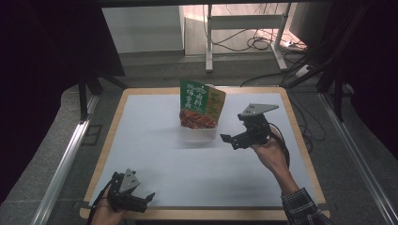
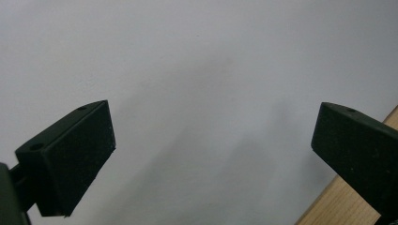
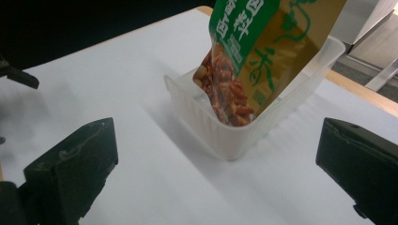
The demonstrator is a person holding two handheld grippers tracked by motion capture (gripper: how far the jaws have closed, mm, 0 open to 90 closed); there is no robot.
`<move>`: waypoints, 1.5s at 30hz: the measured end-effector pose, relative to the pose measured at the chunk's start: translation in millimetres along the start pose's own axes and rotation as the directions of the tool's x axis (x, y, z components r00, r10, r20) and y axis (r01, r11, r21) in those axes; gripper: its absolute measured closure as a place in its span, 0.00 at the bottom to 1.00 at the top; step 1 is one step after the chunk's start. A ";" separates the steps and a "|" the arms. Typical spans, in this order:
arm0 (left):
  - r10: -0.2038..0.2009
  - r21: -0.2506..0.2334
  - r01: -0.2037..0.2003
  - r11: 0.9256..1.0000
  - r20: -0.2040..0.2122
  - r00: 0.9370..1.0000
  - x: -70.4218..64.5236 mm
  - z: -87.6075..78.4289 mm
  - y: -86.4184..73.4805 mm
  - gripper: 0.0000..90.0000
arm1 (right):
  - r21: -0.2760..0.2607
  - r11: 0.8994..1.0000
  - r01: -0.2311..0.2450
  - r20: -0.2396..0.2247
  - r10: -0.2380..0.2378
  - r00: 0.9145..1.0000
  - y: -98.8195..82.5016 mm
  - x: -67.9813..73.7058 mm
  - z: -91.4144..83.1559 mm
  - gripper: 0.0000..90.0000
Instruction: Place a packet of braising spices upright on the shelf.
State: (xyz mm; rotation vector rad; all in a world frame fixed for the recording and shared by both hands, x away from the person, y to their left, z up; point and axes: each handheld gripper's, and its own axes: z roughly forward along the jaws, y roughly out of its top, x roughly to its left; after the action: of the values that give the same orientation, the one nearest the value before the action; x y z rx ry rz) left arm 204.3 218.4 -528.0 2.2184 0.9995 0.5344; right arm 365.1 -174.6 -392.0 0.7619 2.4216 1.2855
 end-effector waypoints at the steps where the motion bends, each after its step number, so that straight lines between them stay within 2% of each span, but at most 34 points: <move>1: -0.001 -0.001 0.001 1.000 0.000 1.000 0.1 0.0 -0.1 0.00 | 0.001 1.000 0.002 0.001 -0.002 1.000 -1.5 0.5 0.0 0.00; 16: -0.026 -0.019 0.026 0.999 0.004 1.000 2.1 -1.0 -0.9 0.00 | 0.012 1.000 0.007 0.036 -0.007 0.999 -35.6 6.8 -8.0 0.00; 27: -0.016 -0.012 0.016 1.000 -0.012 1.000 0.8 -1.0 -0.6 0.00 | 0.010 1.000 -0.015 0.047 0.014 0.999 -53.3 8.1 -22.4 0.00; 39: -0.055 -0.026 0.054 0.998 -0.022 0.998 3.1 -1.5 -1.4 0.01 | 0.011 0.999 -0.053 0.075 0.052 0.996 -79.3 8.2 -34.4 0.00; 45: -0.053 -0.024 0.052 0.998 -0.029 0.998 2.9 -1.8 -1.4 0.01 | 0.005 0.998 -0.061 0.096 0.060 0.994 -93.9 10.8 -43.1 0.00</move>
State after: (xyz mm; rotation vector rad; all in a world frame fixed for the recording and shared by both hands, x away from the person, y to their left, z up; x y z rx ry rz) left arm 204.4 222.1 -527.4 2.1632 1.0590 0.5541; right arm 305.9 -240.7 -446.1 0.8846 2.3456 1.2326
